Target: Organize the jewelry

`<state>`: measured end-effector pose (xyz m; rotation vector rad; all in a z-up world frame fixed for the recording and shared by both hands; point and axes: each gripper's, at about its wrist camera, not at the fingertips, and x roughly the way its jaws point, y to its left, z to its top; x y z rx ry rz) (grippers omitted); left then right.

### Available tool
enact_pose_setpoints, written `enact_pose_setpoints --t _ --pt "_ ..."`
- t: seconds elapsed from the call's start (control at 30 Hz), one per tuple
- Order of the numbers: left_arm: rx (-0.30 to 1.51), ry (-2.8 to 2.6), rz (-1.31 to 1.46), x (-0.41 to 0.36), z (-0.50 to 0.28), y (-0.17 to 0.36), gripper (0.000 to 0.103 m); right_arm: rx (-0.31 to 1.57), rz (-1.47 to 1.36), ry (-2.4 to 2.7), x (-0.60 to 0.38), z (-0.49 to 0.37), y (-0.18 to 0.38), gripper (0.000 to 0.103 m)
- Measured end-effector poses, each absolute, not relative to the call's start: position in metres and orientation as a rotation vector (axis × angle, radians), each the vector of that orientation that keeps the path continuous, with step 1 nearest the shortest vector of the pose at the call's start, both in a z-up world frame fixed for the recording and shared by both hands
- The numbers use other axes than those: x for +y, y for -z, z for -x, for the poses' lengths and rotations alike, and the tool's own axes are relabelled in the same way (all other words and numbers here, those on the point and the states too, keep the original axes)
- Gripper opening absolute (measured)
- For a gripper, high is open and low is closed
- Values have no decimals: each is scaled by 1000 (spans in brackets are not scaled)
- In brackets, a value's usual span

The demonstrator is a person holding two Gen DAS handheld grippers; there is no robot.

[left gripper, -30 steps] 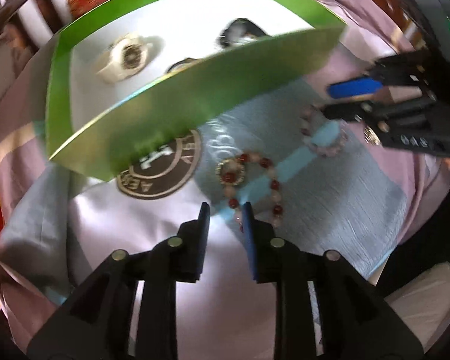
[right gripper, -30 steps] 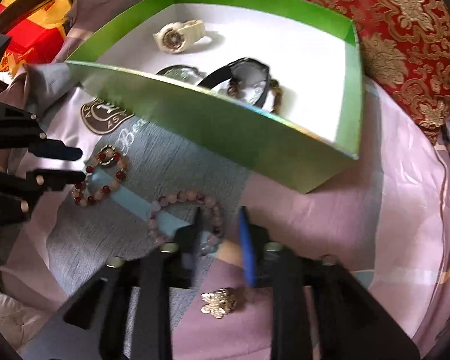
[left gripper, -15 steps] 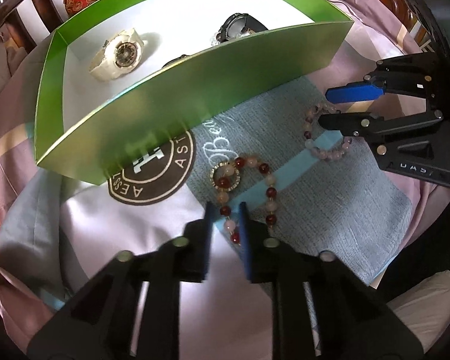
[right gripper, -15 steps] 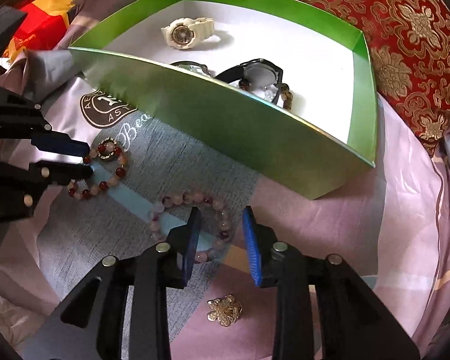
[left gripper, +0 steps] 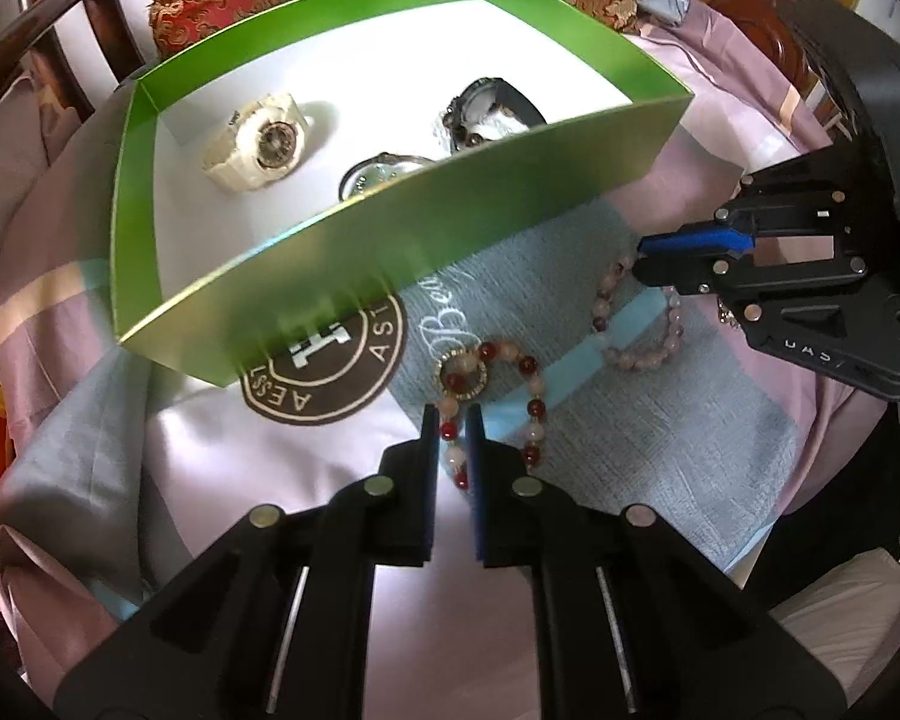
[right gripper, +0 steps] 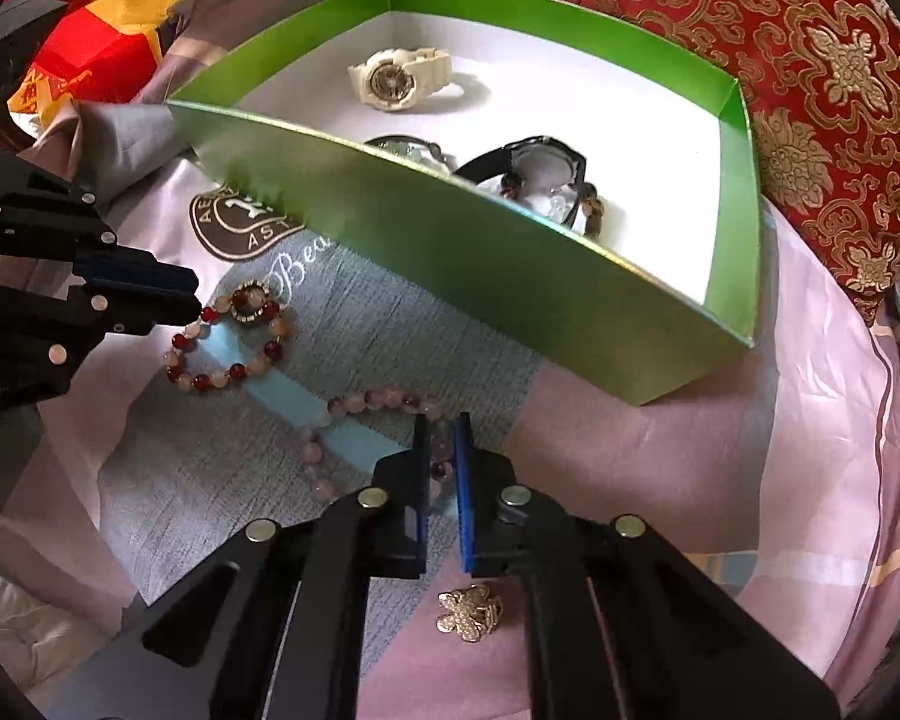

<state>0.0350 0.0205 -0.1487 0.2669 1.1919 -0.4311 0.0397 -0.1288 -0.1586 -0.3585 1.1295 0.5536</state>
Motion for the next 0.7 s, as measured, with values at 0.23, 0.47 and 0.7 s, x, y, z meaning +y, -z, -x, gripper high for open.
enact_pose_setpoints --t 0.23,0.47,0.7 --pt "1213 421 -286 18 -34 155 9 1137 360 -545 -133 -40 160 8" --pt "1242 408 -289 11 -40 167 19 1145 361 -545 -132 -41 165 8" --pt "1241 399 -298 8 -41 170 7 1156 366 -545 -131 -43 168 8"
